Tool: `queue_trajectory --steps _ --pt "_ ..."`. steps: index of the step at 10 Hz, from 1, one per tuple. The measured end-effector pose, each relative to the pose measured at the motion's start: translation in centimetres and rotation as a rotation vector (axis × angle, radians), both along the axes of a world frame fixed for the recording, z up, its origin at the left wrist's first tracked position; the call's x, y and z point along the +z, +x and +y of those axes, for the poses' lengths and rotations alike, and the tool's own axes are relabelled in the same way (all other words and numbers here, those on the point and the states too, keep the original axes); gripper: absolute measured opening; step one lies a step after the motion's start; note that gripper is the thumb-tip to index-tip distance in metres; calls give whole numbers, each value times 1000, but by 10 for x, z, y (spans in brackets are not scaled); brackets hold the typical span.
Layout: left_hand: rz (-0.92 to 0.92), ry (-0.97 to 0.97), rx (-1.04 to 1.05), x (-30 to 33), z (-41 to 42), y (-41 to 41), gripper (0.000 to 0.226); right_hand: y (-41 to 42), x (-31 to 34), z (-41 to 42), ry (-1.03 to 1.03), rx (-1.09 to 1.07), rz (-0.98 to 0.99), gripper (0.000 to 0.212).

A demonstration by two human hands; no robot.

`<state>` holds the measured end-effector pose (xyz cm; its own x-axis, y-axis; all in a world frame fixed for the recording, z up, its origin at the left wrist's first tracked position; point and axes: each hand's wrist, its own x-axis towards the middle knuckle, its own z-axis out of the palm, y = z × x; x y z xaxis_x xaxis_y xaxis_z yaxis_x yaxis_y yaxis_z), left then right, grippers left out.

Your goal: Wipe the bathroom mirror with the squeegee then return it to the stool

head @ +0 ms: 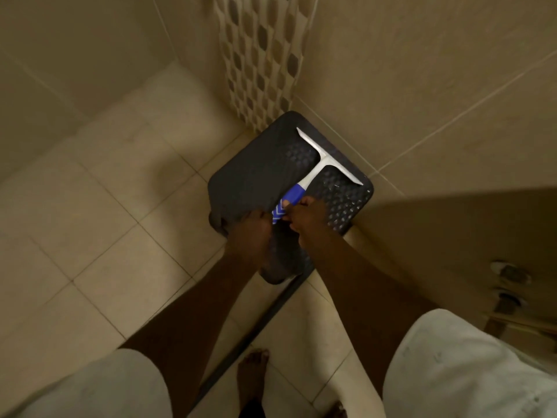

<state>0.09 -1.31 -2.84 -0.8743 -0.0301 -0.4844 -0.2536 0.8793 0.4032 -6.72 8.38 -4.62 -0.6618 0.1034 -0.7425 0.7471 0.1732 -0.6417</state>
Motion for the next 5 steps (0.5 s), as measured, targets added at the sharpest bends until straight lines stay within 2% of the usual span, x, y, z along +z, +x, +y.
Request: queue_trajectory --steps 1,2,4,5 --pt "-3 -18 39 -2 2 -2 50 -3 -3 1 43 20 -25 22" --pt "-26 -32 59 -3 4 -3 50 -4 -3 3 42 72 -61 14" --pt "-1 12 92 7 0 3 49 11 7 12 86 189 -61 18" --pt "13 12 114 16 -9 9 48 21 21 20 124 234 -42 7"
